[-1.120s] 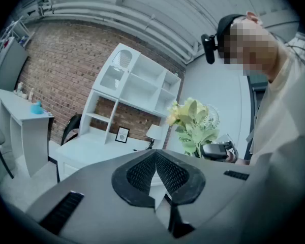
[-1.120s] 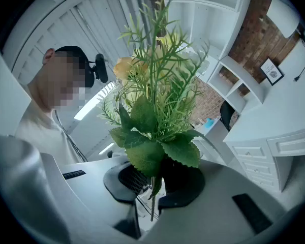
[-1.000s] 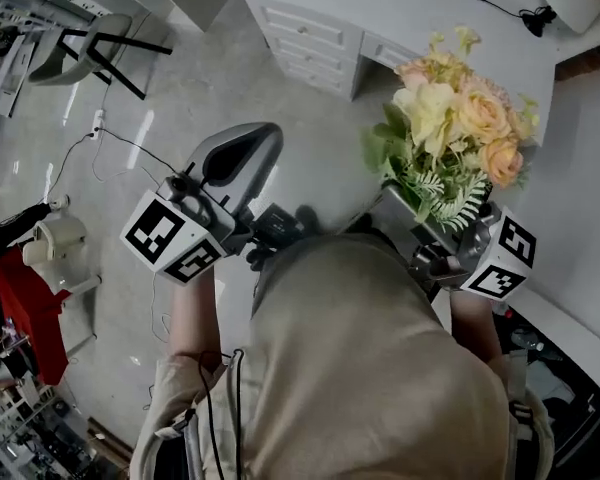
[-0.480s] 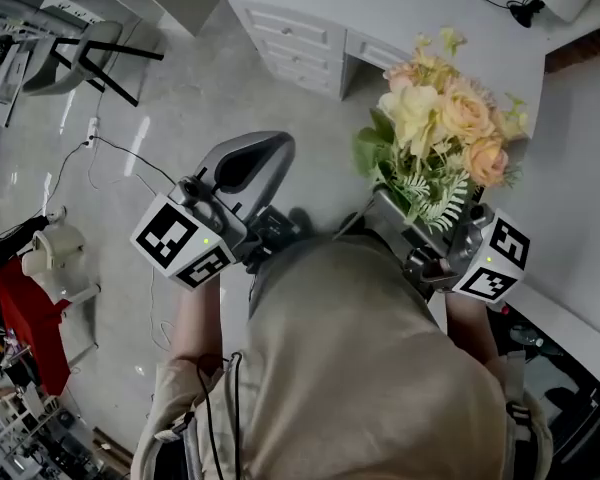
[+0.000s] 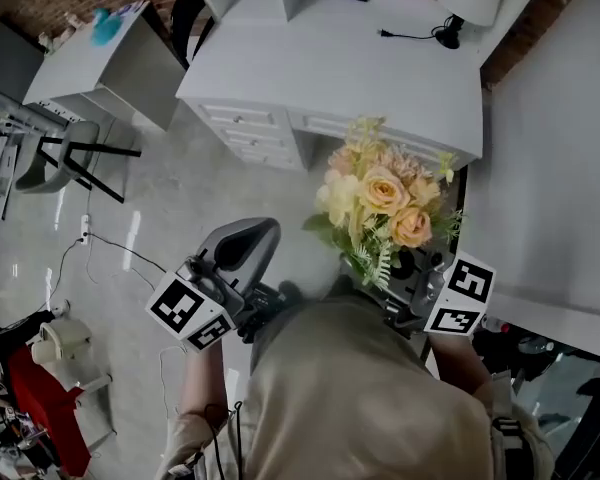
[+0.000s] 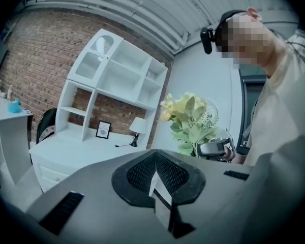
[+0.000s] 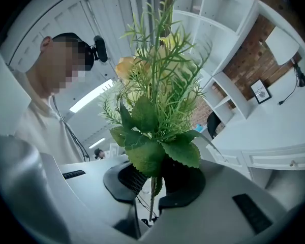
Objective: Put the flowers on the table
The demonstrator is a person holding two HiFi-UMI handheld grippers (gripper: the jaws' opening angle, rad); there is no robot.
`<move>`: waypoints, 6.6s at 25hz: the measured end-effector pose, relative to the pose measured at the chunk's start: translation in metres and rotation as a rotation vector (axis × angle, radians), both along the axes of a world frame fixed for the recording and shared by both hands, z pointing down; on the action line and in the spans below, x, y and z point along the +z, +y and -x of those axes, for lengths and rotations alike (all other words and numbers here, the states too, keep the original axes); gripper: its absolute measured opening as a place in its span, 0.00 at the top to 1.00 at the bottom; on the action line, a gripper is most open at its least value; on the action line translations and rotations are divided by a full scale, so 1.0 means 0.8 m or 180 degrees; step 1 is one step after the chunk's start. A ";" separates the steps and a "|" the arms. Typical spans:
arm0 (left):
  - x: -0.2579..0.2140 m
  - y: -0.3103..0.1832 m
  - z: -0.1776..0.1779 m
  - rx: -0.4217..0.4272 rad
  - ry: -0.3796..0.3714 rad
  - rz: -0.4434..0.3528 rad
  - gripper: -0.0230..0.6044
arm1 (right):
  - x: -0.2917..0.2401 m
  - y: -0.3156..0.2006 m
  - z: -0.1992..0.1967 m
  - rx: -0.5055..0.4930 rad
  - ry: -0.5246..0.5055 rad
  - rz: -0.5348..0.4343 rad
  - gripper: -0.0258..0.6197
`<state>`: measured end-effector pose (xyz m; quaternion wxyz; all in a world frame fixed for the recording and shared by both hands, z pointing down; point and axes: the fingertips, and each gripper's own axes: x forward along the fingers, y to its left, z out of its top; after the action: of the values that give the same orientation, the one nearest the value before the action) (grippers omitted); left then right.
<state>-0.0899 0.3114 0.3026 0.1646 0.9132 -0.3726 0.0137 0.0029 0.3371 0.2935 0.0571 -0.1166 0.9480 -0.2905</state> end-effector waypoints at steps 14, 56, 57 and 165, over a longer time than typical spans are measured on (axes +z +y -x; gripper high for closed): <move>-0.013 -0.016 -0.055 0.0007 -0.0203 -0.0040 0.95 | -0.007 -0.024 -0.079 0.0284 -0.0268 0.0090 0.86; 0.047 -0.113 0.031 0.0213 -0.0103 0.0130 0.95 | -0.006 -0.112 -0.019 0.0747 0.0066 0.0140 0.86; 0.048 -0.116 0.034 0.0221 -0.0078 0.0133 0.95 | -0.007 -0.114 -0.016 0.0761 0.0097 0.0124 0.86; 0.025 -0.350 -0.149 0.0203 -0.0548 0.0235 0.95 | 0.086 -0.388 -0.193 0.0605 0.2369 -0.1452 0.86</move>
<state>0.0291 0.0313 0.3228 0.1651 0.9133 -0.3553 0.1111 0.1576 0.0270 0.3624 -0.2372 -0.2842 0.9289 -0.0056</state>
